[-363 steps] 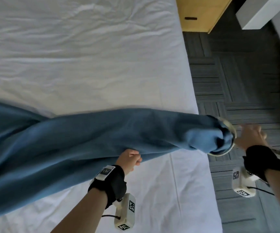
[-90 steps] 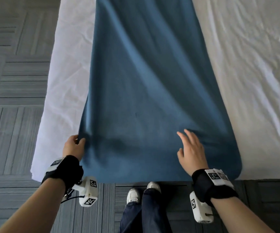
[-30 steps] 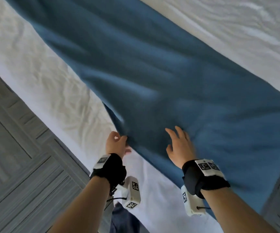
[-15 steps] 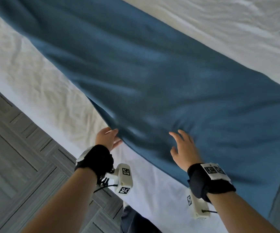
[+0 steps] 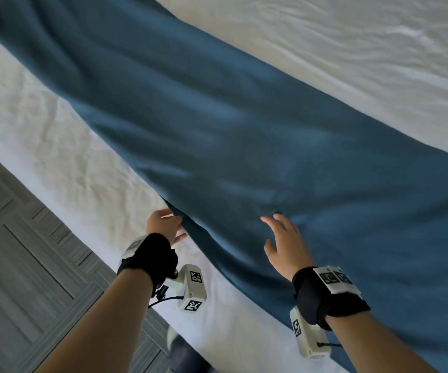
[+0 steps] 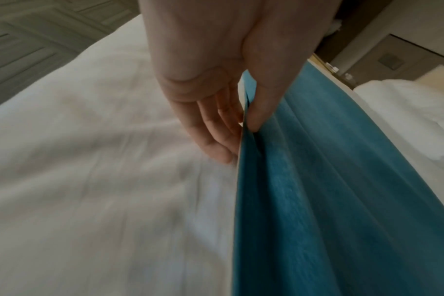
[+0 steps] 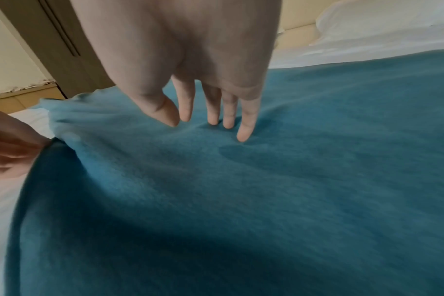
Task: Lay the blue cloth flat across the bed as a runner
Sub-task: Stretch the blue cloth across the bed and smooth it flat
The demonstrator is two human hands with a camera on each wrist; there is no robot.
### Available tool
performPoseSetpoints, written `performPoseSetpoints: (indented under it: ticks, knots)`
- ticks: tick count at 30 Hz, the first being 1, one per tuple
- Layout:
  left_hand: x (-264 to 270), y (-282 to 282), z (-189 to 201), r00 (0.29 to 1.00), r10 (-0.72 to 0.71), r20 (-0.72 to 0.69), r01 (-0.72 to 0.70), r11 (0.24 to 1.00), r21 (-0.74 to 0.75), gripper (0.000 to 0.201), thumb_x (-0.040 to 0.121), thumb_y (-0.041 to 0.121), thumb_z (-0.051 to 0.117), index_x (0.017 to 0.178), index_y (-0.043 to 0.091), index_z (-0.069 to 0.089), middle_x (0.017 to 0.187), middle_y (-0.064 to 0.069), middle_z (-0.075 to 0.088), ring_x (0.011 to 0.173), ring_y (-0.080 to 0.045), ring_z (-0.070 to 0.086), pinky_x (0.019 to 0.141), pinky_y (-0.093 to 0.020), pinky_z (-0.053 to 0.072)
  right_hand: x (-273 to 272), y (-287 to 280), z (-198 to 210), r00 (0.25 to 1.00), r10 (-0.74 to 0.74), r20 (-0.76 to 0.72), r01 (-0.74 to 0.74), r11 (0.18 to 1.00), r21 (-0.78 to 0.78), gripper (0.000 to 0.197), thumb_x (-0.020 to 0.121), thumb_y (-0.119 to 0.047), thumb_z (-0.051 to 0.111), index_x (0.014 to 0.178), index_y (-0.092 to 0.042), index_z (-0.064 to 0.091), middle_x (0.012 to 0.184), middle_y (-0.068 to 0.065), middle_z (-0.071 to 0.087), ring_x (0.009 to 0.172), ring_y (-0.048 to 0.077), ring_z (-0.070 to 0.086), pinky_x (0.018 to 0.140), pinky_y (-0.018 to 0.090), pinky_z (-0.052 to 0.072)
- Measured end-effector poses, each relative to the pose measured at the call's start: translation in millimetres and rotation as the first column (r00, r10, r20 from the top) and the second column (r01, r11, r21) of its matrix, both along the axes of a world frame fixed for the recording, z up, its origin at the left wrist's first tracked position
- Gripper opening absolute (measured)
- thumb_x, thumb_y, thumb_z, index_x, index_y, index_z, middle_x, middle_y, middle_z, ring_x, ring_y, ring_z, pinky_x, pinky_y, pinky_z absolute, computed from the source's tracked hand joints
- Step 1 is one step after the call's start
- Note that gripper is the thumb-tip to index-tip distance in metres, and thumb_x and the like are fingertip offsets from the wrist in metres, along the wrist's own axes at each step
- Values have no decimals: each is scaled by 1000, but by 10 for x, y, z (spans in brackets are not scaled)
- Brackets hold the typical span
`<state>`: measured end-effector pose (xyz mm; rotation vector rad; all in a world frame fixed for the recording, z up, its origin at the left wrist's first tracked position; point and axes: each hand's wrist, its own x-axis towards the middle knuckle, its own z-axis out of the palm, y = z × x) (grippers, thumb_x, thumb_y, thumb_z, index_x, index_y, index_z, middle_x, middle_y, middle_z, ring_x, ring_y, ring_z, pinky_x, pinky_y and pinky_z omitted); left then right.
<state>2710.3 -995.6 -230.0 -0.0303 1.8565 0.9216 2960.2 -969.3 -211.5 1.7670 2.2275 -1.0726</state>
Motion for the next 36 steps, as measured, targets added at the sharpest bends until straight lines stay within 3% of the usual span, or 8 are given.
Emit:
performPoseSetpoints:
  ticks: [5,11,15,19,22,27,31,36]
  knots:
    - [-436,288,-104,989,-92,-116,92,996,-3,32,88,-5,46,120,-3,49,118,-27,61,85,-33,60,61,-36,54,-525,144,-41,1000,-21,3,21,1000,21,54,89,-11,46,141,-23,36,152,3,28,139,23,25,111,35,31]
    - [-1115,731,-150,988,-102,-112,110,992,63,11,90,5,54,100,5,51,93,-20,62,60,-25,61,36,-27,52,-1255,206,-105,988,-150,24,149,987,54,54,89,-12,47,140,-24,37,151,1,28,139,22,27,110,37,33]
    - [-1583,590,-123,974,-192,-120,197,980,26,22,87,3,52,70,14,42,80,-22,62,56,-28,63,44,-33,56,-1820,203,-67,980,-197,39,194,978,73,53,89,-12,47,141,-22,37,153,3,26,140,24,24,111,38,31]
    - [-1872,107,-131,960,-263,-95,262,965,-23,20,86,3,51,70,12,41,66,-20,63,40,-21,65,40,-29,54,-2358,232,-28,978,-203,53,200,978,60,55,89,-11,46,141,-23,35,155,5,22,141,25,21,110,39,32]
    - [-1981,36,-127,952,-304,-33,304,953,0,16,85,2,53,75,12,45,74,-19,66,52,-23,69,44,-28,55,-2659,235,-10,983,-171,71,169,985,33,55,90,-13,46,142,-25,33,156,4,17,143,25,18,109,40,34]
    - [-2262,460,-85,984,-96,151,72,985,157,14,90,-6,49,85,7,52,75,-11,61,57,-18,63,50,-22,56,-2900,335,3,987,-150,64,150,989,14,55,89,-12,45,142,-25,33,156,3,16,143,24,16,111,41,32]
    - [-2531,816,-79,997,-4,77,-13,974,225,19,92,-5,40,89,8,54,80,-9,61,63,-16,64,57,-23,57,-2998,506,-33,989,-139,52,138,990,30,56,88,-11,45,141,-24,34,155,4,20,142,24,18,112,41,30]
    - [-2892,1281,-22,974,185,129,-214,939,268,20,87,11,55,108,10,54,107,-9,60,93,-22,59,76,-35,50,-3192,878,-68,994,-108,37,106,994,39,56,88,-12,46,141,-23,34,155,4,22,141,26,21,112,41,31]
